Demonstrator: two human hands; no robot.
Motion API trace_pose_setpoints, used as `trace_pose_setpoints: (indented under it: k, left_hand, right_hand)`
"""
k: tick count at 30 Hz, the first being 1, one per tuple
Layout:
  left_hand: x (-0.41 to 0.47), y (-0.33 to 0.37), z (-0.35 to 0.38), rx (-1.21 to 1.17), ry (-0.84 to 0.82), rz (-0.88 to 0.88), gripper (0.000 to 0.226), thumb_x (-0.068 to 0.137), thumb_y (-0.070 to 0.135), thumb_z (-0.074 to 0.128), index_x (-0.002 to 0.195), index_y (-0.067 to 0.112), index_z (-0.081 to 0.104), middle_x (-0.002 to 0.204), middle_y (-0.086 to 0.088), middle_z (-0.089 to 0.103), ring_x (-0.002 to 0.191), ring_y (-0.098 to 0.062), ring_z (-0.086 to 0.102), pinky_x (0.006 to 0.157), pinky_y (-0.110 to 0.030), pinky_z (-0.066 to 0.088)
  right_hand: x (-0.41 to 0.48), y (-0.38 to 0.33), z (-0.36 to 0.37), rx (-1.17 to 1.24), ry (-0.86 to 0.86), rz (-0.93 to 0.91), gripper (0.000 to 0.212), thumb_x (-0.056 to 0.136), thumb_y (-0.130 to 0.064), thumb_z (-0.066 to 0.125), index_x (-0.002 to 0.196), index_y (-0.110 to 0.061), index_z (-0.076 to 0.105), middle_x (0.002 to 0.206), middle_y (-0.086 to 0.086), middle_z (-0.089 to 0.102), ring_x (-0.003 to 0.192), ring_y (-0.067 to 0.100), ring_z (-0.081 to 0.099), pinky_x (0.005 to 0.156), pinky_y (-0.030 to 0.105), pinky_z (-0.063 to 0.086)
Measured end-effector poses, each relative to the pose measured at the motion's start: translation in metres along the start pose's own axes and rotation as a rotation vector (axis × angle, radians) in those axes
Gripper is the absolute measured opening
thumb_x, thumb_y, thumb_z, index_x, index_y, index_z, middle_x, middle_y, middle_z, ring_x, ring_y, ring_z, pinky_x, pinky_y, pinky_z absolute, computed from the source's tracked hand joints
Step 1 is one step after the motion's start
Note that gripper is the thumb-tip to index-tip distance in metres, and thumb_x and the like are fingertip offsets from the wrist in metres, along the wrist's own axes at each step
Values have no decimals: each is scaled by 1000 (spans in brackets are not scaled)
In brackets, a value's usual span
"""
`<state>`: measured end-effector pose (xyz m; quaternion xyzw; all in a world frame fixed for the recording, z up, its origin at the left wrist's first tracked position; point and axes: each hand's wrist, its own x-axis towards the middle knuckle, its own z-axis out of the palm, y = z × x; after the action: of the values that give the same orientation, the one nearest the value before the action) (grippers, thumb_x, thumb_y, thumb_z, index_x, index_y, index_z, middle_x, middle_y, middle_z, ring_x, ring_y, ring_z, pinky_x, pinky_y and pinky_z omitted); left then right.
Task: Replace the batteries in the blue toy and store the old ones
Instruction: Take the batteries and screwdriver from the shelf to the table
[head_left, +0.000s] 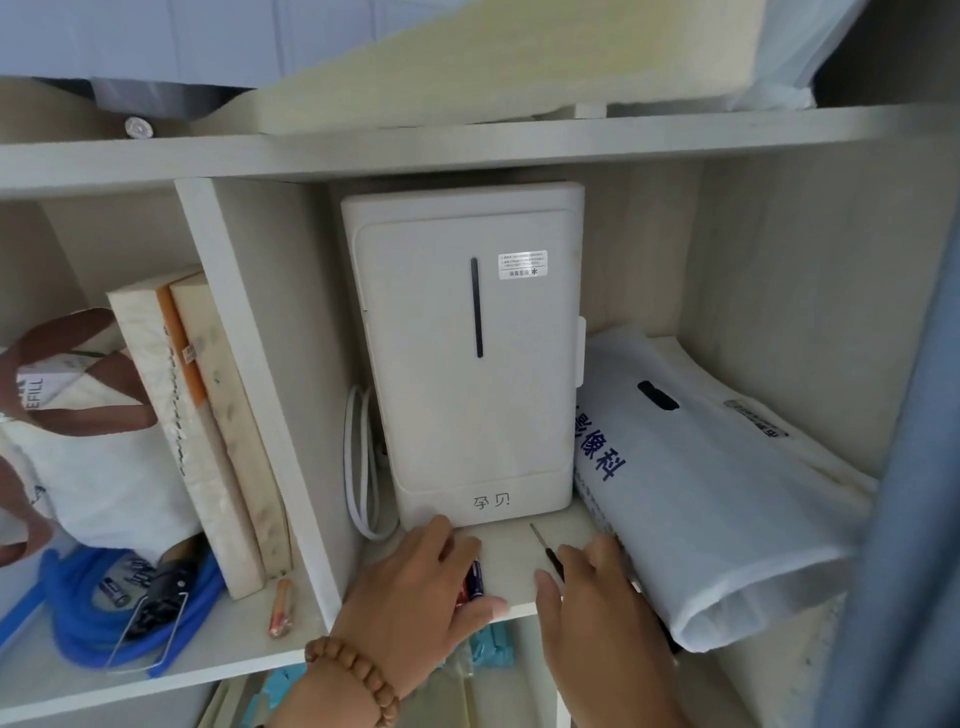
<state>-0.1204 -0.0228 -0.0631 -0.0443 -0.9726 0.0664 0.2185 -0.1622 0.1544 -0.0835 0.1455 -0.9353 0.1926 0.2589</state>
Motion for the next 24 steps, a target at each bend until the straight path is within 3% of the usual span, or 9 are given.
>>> trace_pose_setpoints:
  k: [2, 6, 12, 14, 17, 19, 22, 24]
  left_hand:
    - [1, 0, 4, 10, 39, 24, 66, 88, 78, 27, 95, 25, 65, 88, 6, 56, 68, -11, 59, 48, -30, 54]
    - [3, 2, 3, 15, 72, 34, 61, 86, 76, 40, 81, 20, 64, 80, 3, 55, 55, -14, 57, 39, -30, 49]
    - [4, 3, 2, 4, 84, 13, 57, 80, 77, 46, 78, 22, 60, 75, 7, 54, 50, -11, 55, 37, -28, 49]
    - [3, 4, 0, -14, 85, -1, 56, 79, 77, 47, 78, 22, 60, 74, 7, 53, 50, -10, 54, 38, -27, 48]
    - [-1, 7, -6, -69, 116, -13, 54, 76, 75, 51, 77, 22, 61, 72, 8, 54, 51, -9, 53, 40, -23, 47]
    - [-7, 11, -11, -106, 143, -22, 53, 76, 74, 53, 77, 22, 61, 72, 8, 53, 52, -9, 53, 42, -22, 46]
    - [-23, 16, -22, -128, 158, -50, 52, 75, 73, 55, 79, 21, 61, 73, 8, 53, 53, -10, 53, 42, -24, 47]
    - [-40, 15, -32, -107, 155, -68, 52, 74, 72, 57, 80, 21, 62, 74, 7, 53, 52, -10, 53, 39, -26, 48]
  right_hand:
    - [2, 0, 2, -8, 19, 9, 32, 81, -37, 51, 62, -14, 63, 71, 5, 54, 45, 22, 57, 42, 30, 47]
    - [3, 4, 6, 24, 25, -9, 26, 76, -29, 76, 60, -15, 63, 69, 5, 53, 45, 23, 56, 43, 35, 49]
    - [4, 6, 5, 109, 1, -53, 27, 69, -23, 86, 58, -17, 62, 66, 2, 54, 46, 20, 56, 44, 34, 49]
    - [3, 5, 3, 114, 14, -59, 26, 73, -25, 82, 59, -16, 62, 67, 1, 56, 46, 19, 58, 43, 30, 47]
    - [0, 5, 0, 197, 53, -79, 31, 86, -37, 52, 64, -18, 62, 68, -2, 56, 42, 18, 55, 39, 23, 41]
    - [-4, 6, -5, 274, 68, -74, 28, 91, -35, 53, 68, -21, 60, 62, -7, 58, 38, 14, 53, 37, 20, 37]
    - [-12, 4, -16, 389, -28, -76, 12, 88, -33, 60, 79, -29, 54, 47, -15, 57, 35, 4, 52, 37, 14, 28]
    - [-16, -4, -22, 521, -229, -96, 10, 93, -35, 58, 96, -35, 48, 59, -13, 64, 54, 5, 63, 51, 18, 43]
